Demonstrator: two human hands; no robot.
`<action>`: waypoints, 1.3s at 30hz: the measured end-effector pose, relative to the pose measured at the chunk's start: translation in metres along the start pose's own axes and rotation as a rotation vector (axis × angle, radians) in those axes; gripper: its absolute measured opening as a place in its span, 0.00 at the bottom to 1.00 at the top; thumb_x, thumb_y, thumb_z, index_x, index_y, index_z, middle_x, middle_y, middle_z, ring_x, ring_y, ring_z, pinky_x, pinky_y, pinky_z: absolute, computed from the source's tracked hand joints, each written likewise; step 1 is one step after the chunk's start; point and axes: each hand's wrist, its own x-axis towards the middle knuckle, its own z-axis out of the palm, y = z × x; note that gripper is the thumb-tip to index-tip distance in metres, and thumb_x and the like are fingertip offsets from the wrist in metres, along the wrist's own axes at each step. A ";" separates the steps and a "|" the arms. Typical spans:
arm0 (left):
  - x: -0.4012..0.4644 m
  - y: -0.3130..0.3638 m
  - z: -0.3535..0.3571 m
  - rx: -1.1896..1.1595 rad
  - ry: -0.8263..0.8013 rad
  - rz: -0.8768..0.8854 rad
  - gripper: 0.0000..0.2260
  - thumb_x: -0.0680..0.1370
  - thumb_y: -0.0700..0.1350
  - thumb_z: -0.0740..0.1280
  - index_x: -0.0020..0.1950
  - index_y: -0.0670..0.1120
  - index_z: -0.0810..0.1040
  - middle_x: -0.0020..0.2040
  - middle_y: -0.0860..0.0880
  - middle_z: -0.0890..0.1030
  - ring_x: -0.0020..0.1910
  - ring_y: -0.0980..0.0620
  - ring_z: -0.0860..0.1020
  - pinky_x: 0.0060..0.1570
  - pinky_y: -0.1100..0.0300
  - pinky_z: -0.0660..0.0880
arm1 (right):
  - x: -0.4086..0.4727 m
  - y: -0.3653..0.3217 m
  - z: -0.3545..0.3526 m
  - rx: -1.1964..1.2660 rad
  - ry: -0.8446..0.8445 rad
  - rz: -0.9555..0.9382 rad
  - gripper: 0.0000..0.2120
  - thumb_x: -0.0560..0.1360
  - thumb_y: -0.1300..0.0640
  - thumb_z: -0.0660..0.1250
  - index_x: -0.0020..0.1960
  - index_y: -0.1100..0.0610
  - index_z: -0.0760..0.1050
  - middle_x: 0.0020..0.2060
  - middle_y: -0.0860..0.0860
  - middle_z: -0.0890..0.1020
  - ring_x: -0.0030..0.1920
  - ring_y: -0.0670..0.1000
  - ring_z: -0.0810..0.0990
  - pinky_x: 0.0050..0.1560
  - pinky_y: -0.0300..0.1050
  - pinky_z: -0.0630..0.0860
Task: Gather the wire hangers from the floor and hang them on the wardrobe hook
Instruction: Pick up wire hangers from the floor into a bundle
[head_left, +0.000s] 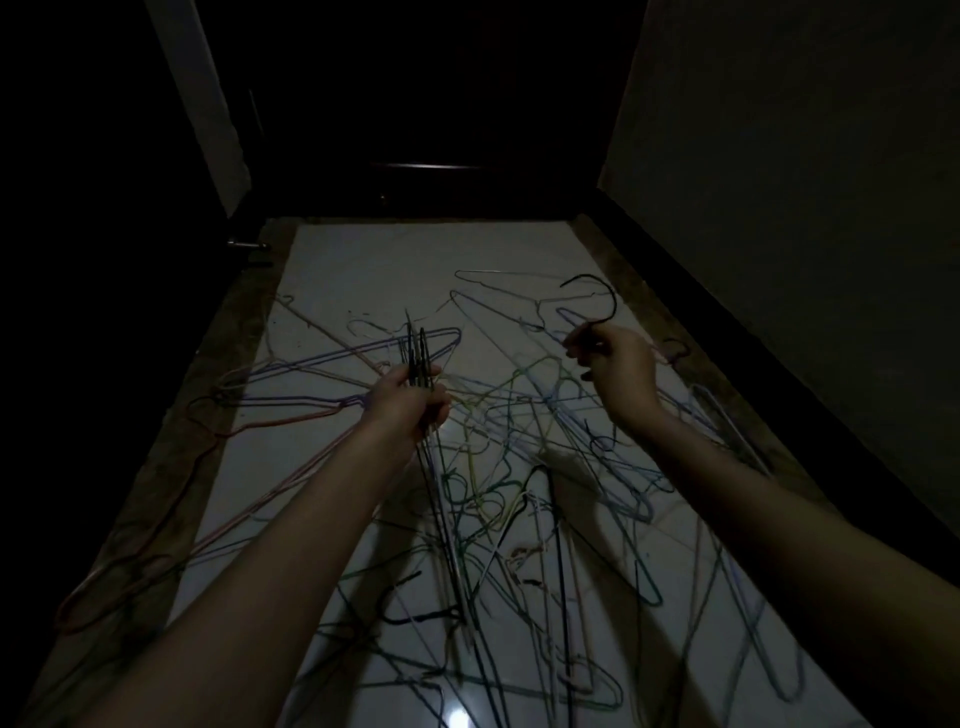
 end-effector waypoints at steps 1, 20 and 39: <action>-0.001 0.000 0.000 0.002 0.000 -0.007 0.09 0.77 0.27 0.59 0.51 0.39 0.72 0.39 0.43 0.74 0.35 0.50 0.75 0.25 0.67 0.75 | -0.001 -0.002 0.001 0.029 -0.034 0.029 0.10 0.74 0.69 0.62 0.43 0.58 0.78 0.40 0.55 0.82 0.41 0.54 0.80 0.40 0.50 0.80; -0.004 -0.003 -0.001 0.036 0.006 -0.011 0.12 0.77 0.27 0.59 0.43 0.43 0.72 0.38 0.42 0.75 0.34 0.49 0.75 0.24 0.67 0.74 | -0.010 0.008 -0.013 0.329 0.042 0.280 0.07 0.78 0.70 0.56 0.45 0.64 0.71 0.35 0.56 0.75 0.31 0.52 0.73 0.25 0.38 0.74; -0.003 -0.005 0.004 0.063 0.015 -0.037 0.12 0.76 0.27 0.61 0.43 0.44 0.73 0.38 0.43 0.75 0.34 0.50 0.74 0.30 0.61 0.73 | -0.019 0.035 -0.041 0.266 0.078 0.352 0.08 0.79 0.71 0.54 0.45 0.63 0.69 0.37 0.58 0.72 0.31 0.53 0.73 0.30 0.44 0.71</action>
